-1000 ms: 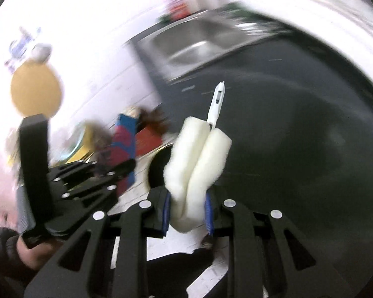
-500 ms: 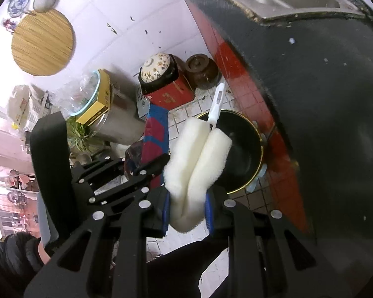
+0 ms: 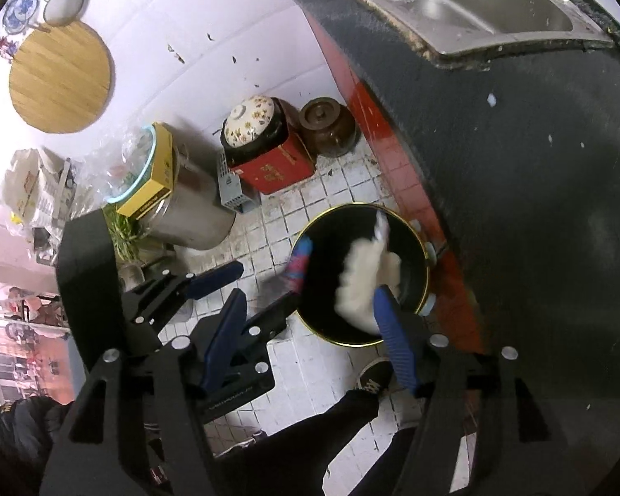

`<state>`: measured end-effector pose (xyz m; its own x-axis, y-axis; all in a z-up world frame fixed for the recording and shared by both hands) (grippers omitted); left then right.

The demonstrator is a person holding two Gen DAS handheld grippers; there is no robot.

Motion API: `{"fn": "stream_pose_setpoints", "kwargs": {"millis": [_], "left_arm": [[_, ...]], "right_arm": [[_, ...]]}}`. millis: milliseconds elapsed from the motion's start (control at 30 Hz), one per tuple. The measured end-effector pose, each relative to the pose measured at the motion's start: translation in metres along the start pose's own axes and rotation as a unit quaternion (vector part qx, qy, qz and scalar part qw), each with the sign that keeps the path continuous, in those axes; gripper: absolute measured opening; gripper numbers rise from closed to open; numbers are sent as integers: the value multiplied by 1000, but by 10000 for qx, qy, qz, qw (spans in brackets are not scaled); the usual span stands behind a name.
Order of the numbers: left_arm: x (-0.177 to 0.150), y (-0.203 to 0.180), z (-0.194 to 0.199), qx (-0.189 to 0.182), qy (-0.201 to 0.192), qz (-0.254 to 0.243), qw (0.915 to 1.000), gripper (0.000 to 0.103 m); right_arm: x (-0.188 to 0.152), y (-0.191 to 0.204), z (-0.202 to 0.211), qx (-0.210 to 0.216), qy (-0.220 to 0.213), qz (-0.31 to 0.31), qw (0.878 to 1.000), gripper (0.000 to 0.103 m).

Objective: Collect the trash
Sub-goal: 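Carry both items to the floor bin and open both tools to drop them, then return both tools to the counter above the trash pile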

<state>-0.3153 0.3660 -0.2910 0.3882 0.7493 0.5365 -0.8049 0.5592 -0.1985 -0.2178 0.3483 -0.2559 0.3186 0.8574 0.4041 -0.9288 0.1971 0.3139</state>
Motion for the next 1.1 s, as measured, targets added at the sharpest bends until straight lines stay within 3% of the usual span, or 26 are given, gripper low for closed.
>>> {"fn": "stream_pose_setpoints", "kwargs": {"millis": [333,467,600,767,867,933,1100], "left_arm": [[5,-8,14,46,-83,-65,9999,77],[17,-34,33,46,-261,-327,9991,89],[30,-81,51,-27,-362,-797,9962,96],[39,-184,66,-723,-455,-1478,9853,96],[36,-265,73,-1319,-456,-1947,9709,96],[30,-325,80,-1727,-474,-2324,9560,96],[5,-431,95,-2294,-361,-2927,9276,96]], "right_arm": [[3,-15,40,-41,-360,-245,9990,69],[4,-34,93,-291,-906,-300,9950,82],[-6,-71,163,-789,-1540,-488,9837,84],[-43,-144,269,-1653,-2277,-1217,9518,84],[-81,-194,329,-2259,-2579,-1631,9251,84],[-111,-225,367,-2648,-2746,-1883,9050,84],[-184,-274,438,-3222,-2990,-2452,8641,84]]}}
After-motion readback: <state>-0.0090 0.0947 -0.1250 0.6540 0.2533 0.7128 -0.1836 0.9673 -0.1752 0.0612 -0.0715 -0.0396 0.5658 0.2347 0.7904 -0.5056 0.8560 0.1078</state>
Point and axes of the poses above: each gripper's, at about its wrist camera, not at the fingertips, and z roughly against the way its jaws point, y to its left, x to its top, the point moved 9 cm from there along -z, roughly the way its jaws point, and after that the axes turned 11 degrees about -y, right-handed, at the moved point
